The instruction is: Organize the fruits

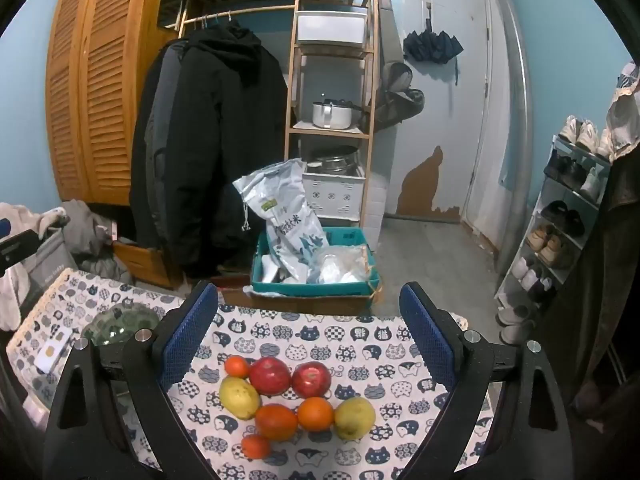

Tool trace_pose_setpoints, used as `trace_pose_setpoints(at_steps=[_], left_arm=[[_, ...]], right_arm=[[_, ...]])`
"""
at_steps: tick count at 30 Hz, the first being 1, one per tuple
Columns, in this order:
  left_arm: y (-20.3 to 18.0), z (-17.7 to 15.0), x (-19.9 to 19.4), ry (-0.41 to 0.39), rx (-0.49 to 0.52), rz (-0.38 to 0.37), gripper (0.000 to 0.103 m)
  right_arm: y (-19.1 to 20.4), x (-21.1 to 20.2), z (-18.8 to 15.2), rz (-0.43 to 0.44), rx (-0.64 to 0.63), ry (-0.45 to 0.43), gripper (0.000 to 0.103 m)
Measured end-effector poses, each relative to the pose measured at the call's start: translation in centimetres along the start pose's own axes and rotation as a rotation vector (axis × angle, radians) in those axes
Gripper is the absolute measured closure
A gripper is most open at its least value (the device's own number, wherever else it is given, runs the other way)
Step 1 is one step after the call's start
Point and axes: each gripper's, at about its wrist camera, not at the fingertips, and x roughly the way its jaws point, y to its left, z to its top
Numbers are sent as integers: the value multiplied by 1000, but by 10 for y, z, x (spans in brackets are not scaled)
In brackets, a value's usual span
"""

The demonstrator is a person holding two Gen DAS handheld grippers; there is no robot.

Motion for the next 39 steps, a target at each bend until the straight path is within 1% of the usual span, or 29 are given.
trace_pose_setpoints(at_steps=[2, 6, 7, 10, 39], left_arm=[[2, 2, -7, -9, 2, -1, 0], [1, 5, -8, -8, -5, -8, 0], [3, -2, -7, -10, -4, -14, 0], [2, -1, -7, -7, -2, -21, 0], [0, -4, -6, -8, 5, -24, 0]], right_arm=[[0, 0, 0, -1, -1, 4, 12], [0, 0, 1, 2, 1, 8, 12], [0, 0, 1, 2, 1, 7, 12], [0, 0, 1, 2, 1, 6, 12], [2, 0, 0, 3, -8, 11, 12]])
